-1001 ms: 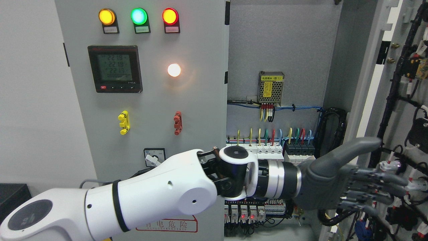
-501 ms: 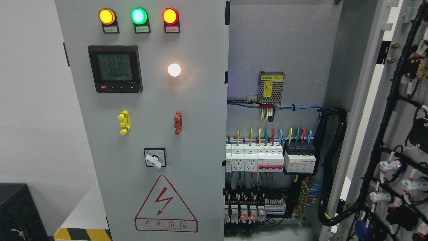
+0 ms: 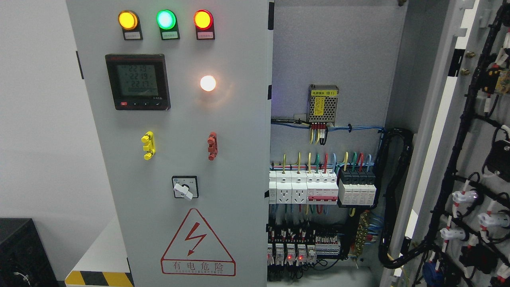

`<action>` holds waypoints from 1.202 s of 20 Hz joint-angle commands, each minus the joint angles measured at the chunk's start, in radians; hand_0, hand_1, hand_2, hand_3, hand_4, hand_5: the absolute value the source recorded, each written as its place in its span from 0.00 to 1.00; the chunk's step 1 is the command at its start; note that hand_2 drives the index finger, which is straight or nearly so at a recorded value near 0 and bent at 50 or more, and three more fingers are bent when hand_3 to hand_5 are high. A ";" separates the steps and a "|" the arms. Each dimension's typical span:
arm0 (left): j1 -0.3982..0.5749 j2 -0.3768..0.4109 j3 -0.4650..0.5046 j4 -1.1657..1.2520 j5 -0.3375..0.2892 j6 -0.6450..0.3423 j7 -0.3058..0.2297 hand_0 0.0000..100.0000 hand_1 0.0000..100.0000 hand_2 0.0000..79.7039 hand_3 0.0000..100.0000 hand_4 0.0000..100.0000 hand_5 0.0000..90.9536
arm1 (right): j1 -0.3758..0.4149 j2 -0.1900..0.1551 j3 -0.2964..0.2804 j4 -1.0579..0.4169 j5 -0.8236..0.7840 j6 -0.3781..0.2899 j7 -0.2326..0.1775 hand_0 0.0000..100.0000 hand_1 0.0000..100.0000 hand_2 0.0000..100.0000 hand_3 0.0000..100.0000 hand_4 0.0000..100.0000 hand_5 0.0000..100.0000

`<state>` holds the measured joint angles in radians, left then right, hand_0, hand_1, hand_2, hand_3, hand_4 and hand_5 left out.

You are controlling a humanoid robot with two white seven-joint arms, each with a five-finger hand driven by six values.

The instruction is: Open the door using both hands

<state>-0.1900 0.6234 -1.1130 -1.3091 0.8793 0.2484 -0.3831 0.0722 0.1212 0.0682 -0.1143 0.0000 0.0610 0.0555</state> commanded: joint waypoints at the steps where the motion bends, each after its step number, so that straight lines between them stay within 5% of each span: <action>1: 0.179 -0.241 0.281 0.803 -0.065 -0.027 -0.004 0.00 0.00 0.00 0.00 0.00 0.00 | 0.004 -0.015 -0.001 -0.175 0.005 -0.175 0.000 0.00 0.00 0.00 0.00 0.00 0.00; 4: 0.172 -0.375 0.306 1.120 -0.068 -0.133 -0.004 0.00 0.00 0.00 0.00 0.00 0.00 | -0.003 -0.020 -0.002 -0.228 -0.006 -0.401 0.000 0.00 0.00 0.00 0.00 0.00 0.00; 6: 0.173 -0.438 0.375 1.249 -0.115 -0.193 -0.002 0.00 0.00 0.00 0.00 0.00 0.00 | -0.002 -0.047 -0.010 -0.292 -0.006 -0.493 0.000 0.00 0.00 0.00 0.00 0.00 0.00; 11: 0.179 -0.505 0.919 1.329 -0.670 -0.210 0.022 0.00 0.00 0.00 0.00 0.00 0.00 | 0.046 -0.083 -0.021 -0.587 -0.008 -0.520 0.000 0.00 0.00 0.00 0.00 0.00 0.00; 14: 0.179 -0.521 1.123 1.355 -0.891 -0.210 0.097 0.00 0.00 0.00 0.00 0.00 0.00 | 0.118 -0.097 -0.073 -0.845 -0.005 -0.550 -0.002 0.00 0.00 0.00 0.00 0.00 0.00; 18: 0.182 -0.548 1.308 1.392 -1.034 -0.212 0.150 0.00 0.00 0.00 0.00 0.00 0.00 | 0.196 -0.097 -0.076 -1.100 -0.006 -0.610 -0.002 0.00 0.00 0.00 0.00 0.00 0.00; 24: 0.236 -0.576 1.493 1.383 -1.054 -0.251 0.196 0.00 0.00 0.00 0.00 0.00 0.00 | 0.314 -0.086 -0.077 -1.529 -0.005 -0.624 -0.006 0.00 0.00 0.00 0.00 0.00 0.00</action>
<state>0.0175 0.1568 -0.0996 -0.1258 -0.0713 0.0162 -0.2025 0.2922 0.0354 0.0199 -0.9844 0.0000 -0.5578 0.0519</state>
